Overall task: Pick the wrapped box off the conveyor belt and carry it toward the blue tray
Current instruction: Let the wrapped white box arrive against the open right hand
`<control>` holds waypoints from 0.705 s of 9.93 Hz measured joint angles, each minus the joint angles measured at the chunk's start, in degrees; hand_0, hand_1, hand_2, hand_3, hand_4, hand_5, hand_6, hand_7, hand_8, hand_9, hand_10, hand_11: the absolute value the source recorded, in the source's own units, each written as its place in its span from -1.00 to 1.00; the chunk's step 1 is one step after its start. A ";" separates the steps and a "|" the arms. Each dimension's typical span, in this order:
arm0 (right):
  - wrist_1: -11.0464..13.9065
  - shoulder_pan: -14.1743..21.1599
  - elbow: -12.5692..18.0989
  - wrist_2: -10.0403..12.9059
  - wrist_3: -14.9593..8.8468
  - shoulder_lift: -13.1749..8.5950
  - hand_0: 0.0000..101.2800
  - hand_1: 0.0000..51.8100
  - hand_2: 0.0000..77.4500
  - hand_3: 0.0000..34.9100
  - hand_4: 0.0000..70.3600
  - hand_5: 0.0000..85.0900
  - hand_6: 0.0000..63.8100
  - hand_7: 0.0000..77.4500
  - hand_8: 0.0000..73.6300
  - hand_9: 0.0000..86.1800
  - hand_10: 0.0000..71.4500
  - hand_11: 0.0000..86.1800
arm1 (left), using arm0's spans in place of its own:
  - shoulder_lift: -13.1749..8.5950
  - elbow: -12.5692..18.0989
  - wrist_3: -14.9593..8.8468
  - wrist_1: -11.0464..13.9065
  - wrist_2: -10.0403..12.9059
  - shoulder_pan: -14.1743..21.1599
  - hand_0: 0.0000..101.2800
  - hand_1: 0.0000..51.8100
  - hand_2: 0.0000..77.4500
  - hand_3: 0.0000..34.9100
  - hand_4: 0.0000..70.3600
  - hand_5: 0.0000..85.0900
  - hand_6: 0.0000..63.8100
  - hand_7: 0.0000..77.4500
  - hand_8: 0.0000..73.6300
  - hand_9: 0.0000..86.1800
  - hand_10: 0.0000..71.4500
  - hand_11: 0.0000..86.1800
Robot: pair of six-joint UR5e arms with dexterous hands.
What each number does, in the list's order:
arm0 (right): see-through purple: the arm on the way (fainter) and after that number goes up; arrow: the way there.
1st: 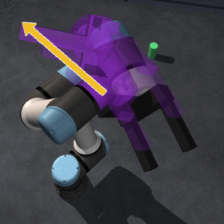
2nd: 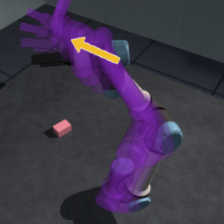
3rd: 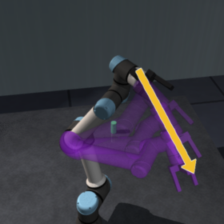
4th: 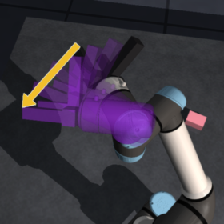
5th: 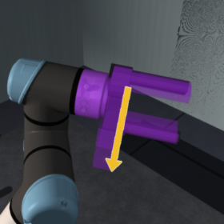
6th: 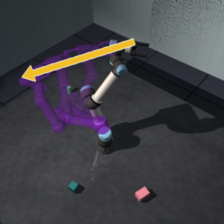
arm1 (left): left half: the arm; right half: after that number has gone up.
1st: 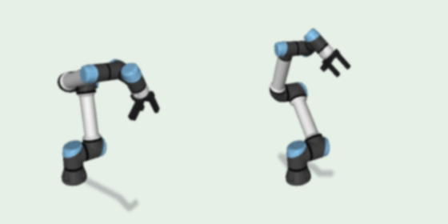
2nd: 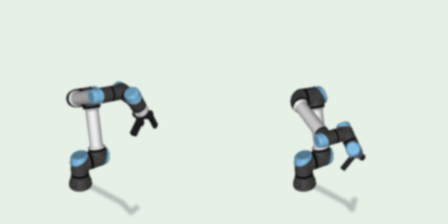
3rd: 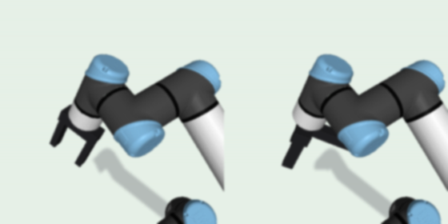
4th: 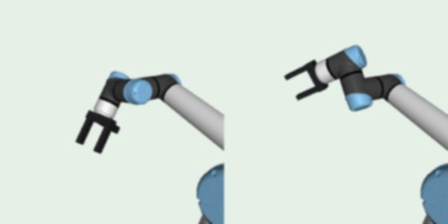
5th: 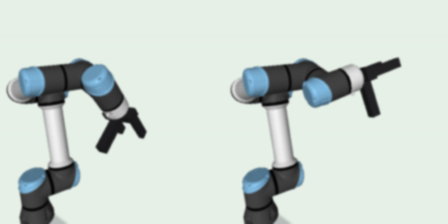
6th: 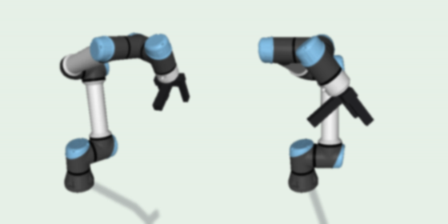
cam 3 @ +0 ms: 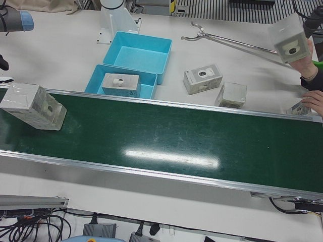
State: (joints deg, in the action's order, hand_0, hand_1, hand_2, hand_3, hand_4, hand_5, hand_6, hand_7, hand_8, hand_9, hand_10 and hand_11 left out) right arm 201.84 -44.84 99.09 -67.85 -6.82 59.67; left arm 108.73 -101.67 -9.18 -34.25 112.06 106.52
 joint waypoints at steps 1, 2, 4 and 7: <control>-0.02 0.03 -0.23 0.00 -0.02 -0.03 -0.04 -0.37 -0.72 -1.00 -0.71 -0.60 -0.88 -0.89 -0.97 -0.91 -1.00 -0.99 | 0.00 0.00 0.00 0.00 0.00 0.00 -1.00 -1.00 -0.97 -1.00 -1.00 -0.97 -0.98 -0.99 -0.99 -0.99 -0.98 -0.99; -0.03 0.04 -0.36 0.00 -0.03 -0.05 -0.04 -0.37 -0.72 -1.00 -0.71 -0.60 -0.88 -0.89 -0.97 -0.91 -1.00 -0.99 | 0.00 0.00 0.00 0.00 0.00 0.00 -1.00 -1.00 -0.97 -1.00 -1.00 -0.97 -0.98 -0.99 -0.99 -0.99 -0.98 -0.99; -0.04 0.03 -0.44 0.00 -0.03 -0.07 -0.04 -0.37 -0.72 -1.00 -0.71 -0.60 -0.88 -0.89 -0.97 -0.91 -1.00 -0.99 | 0.00 0.00 0.00 0.00 0.00 0.00 -1.00 -1.00 -0.99 -1.00 -1.00 -0.97 -0.98 -0.99 -0.99 -1.00 -0.98 -0.99; -0.04 0.01 -0.47 0.00 -0.03 -0.08 -0.04 -0.37 -0.69 -1.00 -0.71 -0.60 -0.88 -0.89 -0.97 -0.91 -1.00 -0.99 | 0.00 0.00 0.00 0.00 0.00 0.00 -1.00 -1.00 -0.97 -1.00 -1.00 -0.97 -0.98 -0.99 -0.99 -1.00 -0.98 -0.99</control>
State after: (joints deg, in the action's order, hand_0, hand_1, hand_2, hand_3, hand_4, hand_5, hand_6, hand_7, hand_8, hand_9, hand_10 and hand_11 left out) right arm 201.80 -44.82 98.62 -67.85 -6.86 59.59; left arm 108.73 -101.67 -9.18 -34.25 112.06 106.52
